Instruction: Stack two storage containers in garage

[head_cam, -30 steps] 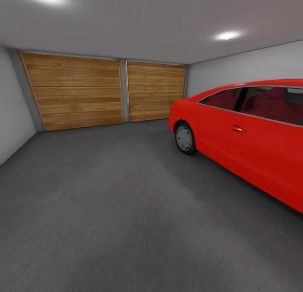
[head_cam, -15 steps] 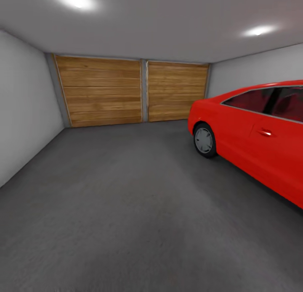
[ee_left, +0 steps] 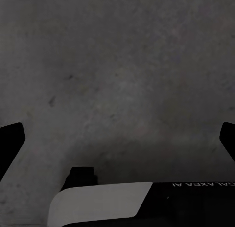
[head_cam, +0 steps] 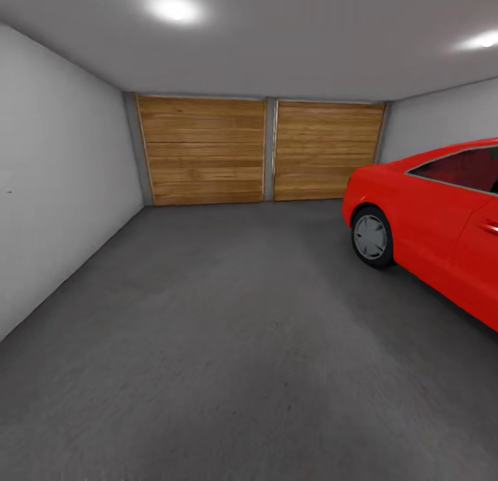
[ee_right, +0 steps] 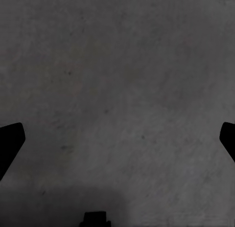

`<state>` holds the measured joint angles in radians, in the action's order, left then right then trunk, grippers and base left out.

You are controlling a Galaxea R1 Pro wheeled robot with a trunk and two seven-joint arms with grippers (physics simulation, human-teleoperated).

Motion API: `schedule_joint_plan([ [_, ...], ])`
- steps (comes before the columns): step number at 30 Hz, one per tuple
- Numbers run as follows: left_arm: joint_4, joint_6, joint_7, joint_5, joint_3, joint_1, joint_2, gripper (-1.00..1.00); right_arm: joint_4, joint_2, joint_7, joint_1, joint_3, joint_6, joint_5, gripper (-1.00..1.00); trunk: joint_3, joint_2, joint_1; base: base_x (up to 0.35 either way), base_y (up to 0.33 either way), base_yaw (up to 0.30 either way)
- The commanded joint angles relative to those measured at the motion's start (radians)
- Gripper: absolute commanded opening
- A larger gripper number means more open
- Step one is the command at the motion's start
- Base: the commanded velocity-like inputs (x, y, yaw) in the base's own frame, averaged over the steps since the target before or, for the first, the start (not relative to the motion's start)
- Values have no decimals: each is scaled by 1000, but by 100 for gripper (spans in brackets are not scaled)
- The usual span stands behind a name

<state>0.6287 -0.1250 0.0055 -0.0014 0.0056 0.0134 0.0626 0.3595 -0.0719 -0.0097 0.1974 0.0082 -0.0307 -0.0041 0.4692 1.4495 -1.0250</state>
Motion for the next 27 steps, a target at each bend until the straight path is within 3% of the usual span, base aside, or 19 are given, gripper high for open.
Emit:
schedule_joint_plan([
  [1, 3, -7, 0, 0, 1, 1, 0, 100, -1, 0, -1, 0, 1, -3, -1, 100, 1, 1, 0, 0, 0, 299],
  [27, -32, 29, -1, -3, -1, 0, -1, 100, -1, 0, -1, 0, 1, -3, -1, 100, 1, 1, 0, 0, 0, 299],
])
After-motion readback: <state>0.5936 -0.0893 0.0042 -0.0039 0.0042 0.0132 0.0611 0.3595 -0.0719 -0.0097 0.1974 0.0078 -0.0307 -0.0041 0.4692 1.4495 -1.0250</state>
